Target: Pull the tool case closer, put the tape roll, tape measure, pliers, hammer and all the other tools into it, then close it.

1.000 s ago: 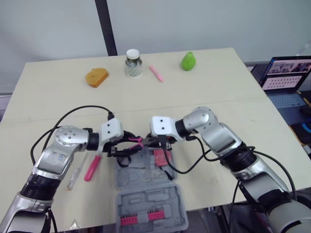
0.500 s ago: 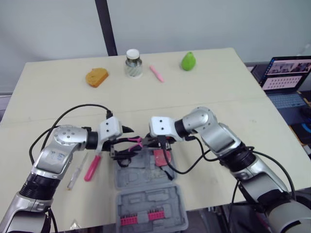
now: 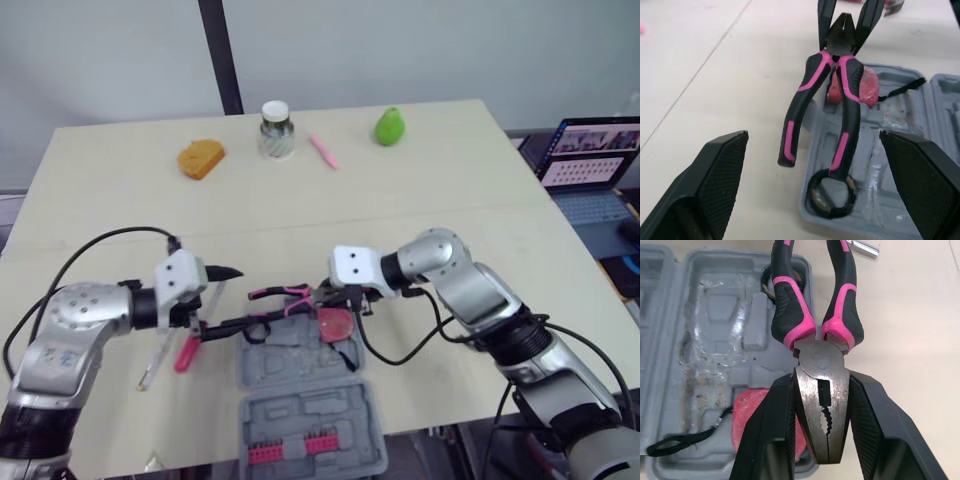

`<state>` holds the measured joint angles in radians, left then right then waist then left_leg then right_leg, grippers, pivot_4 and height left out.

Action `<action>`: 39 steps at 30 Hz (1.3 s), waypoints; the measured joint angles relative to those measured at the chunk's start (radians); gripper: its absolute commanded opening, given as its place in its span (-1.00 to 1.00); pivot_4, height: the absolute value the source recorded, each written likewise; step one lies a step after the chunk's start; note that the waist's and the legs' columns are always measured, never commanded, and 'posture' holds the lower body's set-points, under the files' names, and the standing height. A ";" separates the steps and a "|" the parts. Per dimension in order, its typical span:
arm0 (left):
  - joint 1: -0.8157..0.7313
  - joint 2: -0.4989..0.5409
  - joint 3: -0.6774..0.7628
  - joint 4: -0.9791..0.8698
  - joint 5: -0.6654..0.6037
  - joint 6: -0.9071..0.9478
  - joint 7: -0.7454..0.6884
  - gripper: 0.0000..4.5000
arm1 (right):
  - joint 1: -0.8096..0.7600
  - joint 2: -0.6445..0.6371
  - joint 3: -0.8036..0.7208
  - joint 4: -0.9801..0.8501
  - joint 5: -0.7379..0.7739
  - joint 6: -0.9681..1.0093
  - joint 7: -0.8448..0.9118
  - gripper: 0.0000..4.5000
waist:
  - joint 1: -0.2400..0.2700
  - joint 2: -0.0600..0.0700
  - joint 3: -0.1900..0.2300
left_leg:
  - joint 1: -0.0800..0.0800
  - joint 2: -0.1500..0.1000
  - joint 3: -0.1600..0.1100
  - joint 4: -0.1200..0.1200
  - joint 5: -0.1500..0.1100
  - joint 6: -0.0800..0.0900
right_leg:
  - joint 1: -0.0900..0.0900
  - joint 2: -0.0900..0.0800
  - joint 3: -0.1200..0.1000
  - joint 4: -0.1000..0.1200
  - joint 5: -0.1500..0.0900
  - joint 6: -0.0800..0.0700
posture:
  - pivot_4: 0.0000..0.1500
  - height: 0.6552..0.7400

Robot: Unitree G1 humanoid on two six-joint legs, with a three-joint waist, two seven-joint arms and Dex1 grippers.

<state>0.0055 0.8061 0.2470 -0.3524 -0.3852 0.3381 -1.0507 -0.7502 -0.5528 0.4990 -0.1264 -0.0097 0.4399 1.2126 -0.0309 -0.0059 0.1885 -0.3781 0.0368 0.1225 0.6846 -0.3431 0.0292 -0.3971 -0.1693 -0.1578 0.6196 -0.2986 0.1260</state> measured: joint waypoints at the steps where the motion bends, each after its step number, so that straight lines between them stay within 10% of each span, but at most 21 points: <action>1: 0.088 -0.002 0.056 -0.045 -0.016 -0.004 -0.004 1.00 | 0.019 -0.022 -0.001 -0.038 0.001 0.011 0.003 -0.57 | -0.002 0.000 0.000 | 0.000 0.000 0.000 0.000 0.000 0.000 | 0.000 0.000 0.000 0.000 0.000 0.000 | 1.00 1.00; 14: 0.664 -0.111 0.328 -0.174 -0.019 -0.212 -0.091 1.00 | 0.135 -0.117 0.037 -0.321 0.002 0.203 0.013 -0.57 | 0.004 -0.001 0.000 | 0.002 0.003 -0.001 0.000 0.000 -0.002 | 0.002 0.000 0.000 -0.005 -0.001 -0.005 | 1.00 1.00; 39: 0.753 -0.177 0.329 -0.107 -0.023 -0.360 -0.051 1.00 | 0.117 -0.068 0.193 -0.390 -0.041 0.366 -0.129 -0.57 | -0.001 -0.001 0.000 | 0.002 0.008 0.000 0.000 -0.003 -0.003 | 0.001 0.004 -0.002 -0.007 -0.001 -0.008 | 1.00 1.00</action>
<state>0.7587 0.6288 0.5760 -0.4597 -0.4087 -0.0215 -1.1015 -0.6328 -0.6208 0.6915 -0.5163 -0.0505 0.8055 1.0834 -0.0322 -0.0072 0.1880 -0.3761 0.0444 0.1227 0.6847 -0.3457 0.0266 -0.3959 -0.1656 -0.1596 0.6127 -0.3000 0.1182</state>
